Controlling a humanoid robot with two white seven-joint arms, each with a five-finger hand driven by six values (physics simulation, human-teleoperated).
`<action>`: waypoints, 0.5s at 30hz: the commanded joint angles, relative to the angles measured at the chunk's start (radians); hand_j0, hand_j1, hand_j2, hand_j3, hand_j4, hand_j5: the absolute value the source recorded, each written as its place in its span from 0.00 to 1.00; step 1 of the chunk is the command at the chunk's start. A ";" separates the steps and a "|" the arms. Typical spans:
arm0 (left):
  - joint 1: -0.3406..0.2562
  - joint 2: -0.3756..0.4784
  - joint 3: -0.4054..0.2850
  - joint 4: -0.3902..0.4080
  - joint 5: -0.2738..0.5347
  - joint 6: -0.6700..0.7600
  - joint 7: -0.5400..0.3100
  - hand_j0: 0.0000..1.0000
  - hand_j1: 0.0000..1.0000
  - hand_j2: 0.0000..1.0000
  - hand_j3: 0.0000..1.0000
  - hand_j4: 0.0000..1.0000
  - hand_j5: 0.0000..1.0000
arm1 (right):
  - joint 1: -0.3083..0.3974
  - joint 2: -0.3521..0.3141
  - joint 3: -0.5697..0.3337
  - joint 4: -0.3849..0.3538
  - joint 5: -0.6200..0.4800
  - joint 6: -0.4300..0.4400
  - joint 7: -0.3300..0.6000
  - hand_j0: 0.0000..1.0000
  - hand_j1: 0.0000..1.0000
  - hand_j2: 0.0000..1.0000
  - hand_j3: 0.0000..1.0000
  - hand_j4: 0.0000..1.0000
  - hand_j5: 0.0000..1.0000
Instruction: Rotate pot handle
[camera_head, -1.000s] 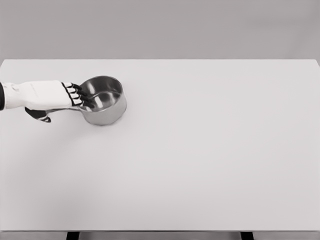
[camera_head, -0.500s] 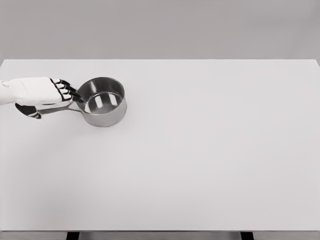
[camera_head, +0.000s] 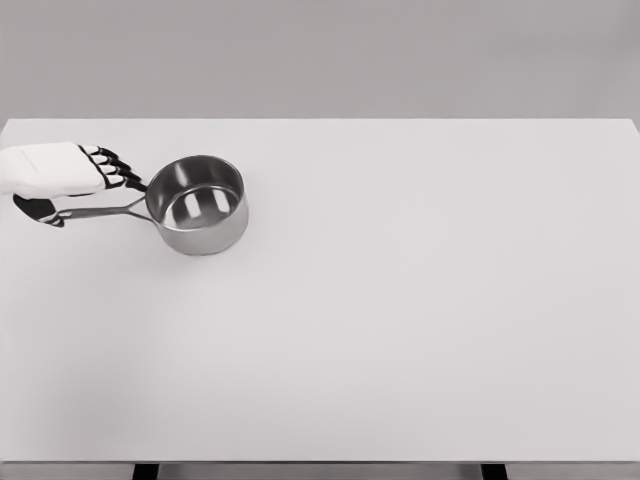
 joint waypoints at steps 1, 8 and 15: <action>0.000 -0.013 0.001 0.009 0.004 0.002 0.000 1.00 1.00 1.00 1.00 1.00 1.00 | 0.000 0.000 0.000 0.000 0.000 0.000 0.000 1.00 1.00 1.00 1.00 1.00 1.00; -0.005 -0.048 0.001 0.042 -0.033 0.002 0.002 1.00 1.00 1.00 1.00 1.00 1.00 | 0.000 0.000 0.000 0.000 0.000 0.000 0.000 1.00 1.00 1.00 1.00 1.00 1.00; -0.017 -0.059 0.003 0.061 -0.044 0.002 0.002 1.00 1.00 1.00 1.00 1.00 1.00 | 0.000 0.000 0.000 0.000 0.000 0.000 0.000 1.00 1.00 1.00 1.00 1.00 1.00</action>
